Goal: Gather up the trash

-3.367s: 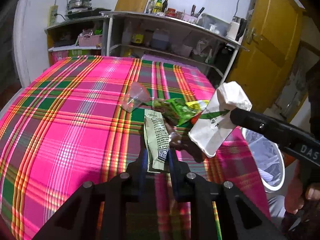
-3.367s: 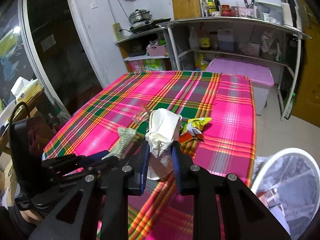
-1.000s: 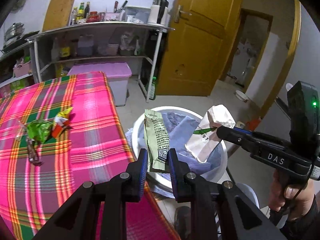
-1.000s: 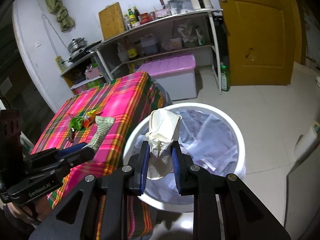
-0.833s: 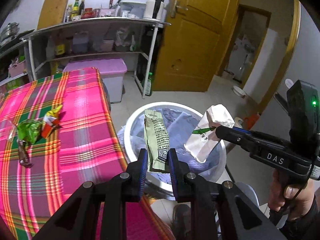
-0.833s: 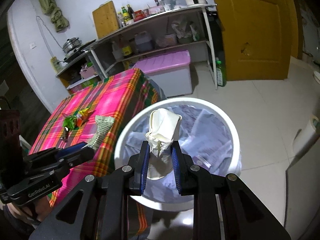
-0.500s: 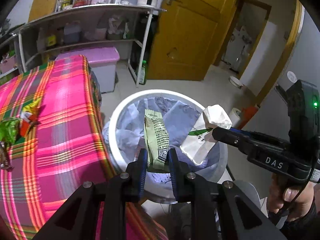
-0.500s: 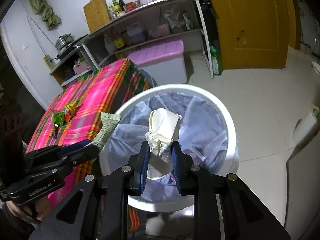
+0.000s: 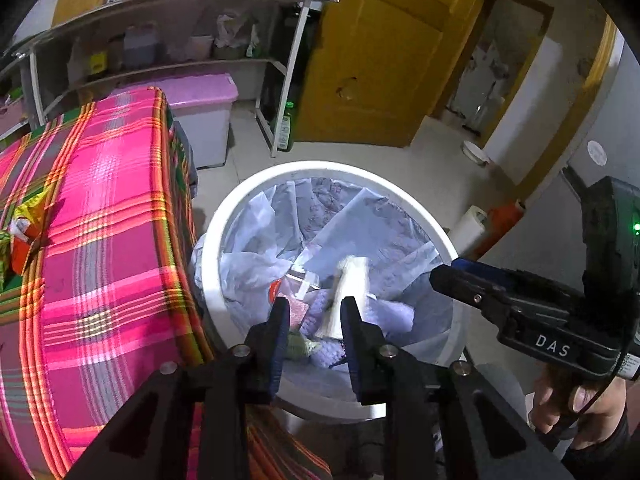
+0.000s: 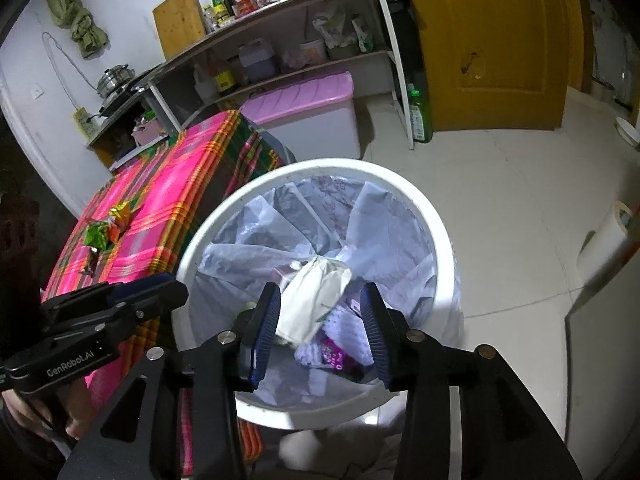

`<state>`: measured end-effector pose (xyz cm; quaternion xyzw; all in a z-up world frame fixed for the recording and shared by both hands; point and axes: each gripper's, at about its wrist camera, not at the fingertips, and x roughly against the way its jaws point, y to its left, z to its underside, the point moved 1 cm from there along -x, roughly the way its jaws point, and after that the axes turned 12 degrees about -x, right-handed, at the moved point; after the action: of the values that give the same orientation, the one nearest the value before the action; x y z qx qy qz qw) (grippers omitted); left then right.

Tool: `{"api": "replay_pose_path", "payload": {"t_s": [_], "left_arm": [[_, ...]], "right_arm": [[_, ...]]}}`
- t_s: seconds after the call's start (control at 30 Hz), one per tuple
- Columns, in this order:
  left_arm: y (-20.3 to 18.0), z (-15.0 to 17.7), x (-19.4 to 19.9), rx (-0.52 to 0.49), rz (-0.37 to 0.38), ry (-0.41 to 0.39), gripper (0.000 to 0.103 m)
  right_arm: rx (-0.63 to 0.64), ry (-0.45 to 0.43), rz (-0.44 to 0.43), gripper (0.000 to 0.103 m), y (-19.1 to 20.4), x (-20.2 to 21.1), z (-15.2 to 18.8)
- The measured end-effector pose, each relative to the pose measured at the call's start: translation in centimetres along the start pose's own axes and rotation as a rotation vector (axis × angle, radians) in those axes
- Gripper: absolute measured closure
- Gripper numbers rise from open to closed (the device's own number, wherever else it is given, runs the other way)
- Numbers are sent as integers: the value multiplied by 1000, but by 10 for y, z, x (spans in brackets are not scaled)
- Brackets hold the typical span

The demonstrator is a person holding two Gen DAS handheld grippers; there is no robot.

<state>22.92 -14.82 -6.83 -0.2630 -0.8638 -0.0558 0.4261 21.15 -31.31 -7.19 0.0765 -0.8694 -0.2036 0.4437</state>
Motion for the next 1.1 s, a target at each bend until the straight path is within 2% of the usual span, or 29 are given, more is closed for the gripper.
{"api": "replay_pose_path", "payload": {"t_s": [0.3, 0.63, 0.9, 1.1], "left_arm": [[4, 7, 45, 34, -11, -90, 77], [14, 26, 98, 65, -50, -175, 77], [33, 45, 127, 103, -99, -217, 77], [49, 61, 136, 146, -132, -216, 77]], "right_arm": [[61, -56, -25, 60, 33, 30, 2], [165, -82, -97, 60, 88, 51, 16], [223, -60, -159, 60, 116, 49, 28], [267, -25, -192, 60, 136, 38, 37]]}}
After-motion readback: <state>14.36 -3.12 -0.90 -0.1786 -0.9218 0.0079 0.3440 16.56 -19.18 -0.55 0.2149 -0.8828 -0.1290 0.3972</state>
